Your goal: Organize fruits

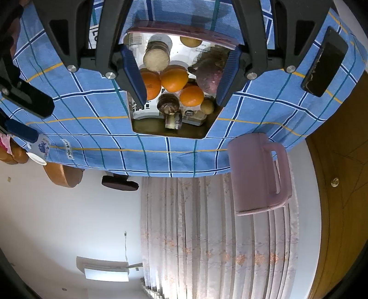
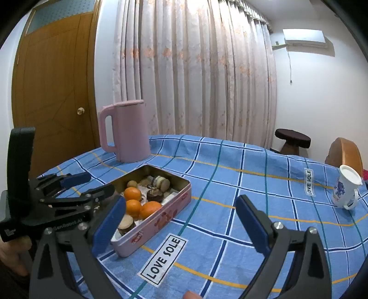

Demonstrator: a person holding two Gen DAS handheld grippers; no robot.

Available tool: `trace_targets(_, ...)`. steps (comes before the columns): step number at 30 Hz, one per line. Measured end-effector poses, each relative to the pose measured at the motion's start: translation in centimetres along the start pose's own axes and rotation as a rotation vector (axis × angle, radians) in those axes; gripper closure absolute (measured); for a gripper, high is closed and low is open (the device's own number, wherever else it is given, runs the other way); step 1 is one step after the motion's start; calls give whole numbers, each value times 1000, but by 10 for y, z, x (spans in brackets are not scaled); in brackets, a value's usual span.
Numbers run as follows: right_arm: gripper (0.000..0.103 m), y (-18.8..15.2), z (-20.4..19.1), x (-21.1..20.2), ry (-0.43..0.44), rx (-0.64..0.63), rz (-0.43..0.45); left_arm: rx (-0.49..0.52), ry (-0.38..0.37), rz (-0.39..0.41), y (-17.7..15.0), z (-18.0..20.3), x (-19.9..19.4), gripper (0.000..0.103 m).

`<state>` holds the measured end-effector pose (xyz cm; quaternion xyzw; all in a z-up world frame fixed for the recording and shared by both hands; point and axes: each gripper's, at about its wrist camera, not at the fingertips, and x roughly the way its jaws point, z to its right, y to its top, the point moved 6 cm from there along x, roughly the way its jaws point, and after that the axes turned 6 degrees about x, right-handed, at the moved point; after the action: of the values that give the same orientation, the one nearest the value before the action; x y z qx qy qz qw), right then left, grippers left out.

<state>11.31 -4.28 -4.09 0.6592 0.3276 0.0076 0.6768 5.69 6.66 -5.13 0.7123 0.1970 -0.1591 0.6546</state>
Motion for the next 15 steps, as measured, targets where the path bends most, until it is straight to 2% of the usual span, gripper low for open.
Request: trace_targets(15, 5, -1, 2, -2, -2, 0, 8, 1, 0, -22, -4, 4, 5, 37)
